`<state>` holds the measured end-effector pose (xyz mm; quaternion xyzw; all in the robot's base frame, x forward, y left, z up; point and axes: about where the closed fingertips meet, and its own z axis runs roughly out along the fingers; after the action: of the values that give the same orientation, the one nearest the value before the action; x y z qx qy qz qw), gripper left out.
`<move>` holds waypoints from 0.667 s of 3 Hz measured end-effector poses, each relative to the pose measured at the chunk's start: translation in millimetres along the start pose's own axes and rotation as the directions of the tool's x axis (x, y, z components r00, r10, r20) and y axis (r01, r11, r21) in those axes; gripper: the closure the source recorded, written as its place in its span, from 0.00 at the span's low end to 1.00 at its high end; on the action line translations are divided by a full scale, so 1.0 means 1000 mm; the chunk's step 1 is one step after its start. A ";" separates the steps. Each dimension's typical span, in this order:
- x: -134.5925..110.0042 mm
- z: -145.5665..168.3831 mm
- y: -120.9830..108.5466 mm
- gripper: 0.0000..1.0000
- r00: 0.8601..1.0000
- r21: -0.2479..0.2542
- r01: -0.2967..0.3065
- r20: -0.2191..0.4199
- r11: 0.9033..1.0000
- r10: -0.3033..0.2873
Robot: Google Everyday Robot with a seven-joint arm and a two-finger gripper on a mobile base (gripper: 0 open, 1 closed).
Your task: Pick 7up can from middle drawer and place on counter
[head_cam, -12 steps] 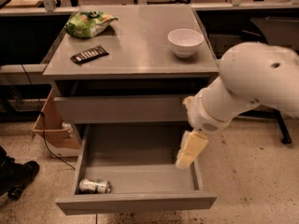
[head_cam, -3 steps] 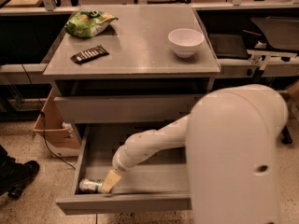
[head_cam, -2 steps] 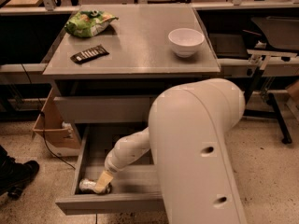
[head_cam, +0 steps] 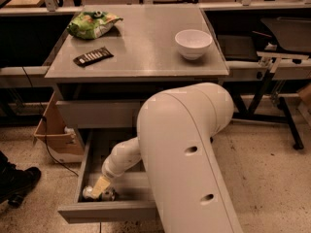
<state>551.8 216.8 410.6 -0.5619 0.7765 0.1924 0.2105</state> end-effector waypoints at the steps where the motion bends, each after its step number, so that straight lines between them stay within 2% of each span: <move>1: -0.004 0.010 0.003 0.00 1.000 0.005 0.003 0.004 1.000 -0.003; 2: -0.003 0.018 0.006 0.00 1.000 0.019 0.015 0.001 1.000 -0.015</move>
Offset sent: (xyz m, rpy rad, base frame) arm -0.0042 0.0191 -0.0199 -0.0160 -0.0478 0.0024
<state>549.0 230.8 397.6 -0.5655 0.7740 0.1838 0.2175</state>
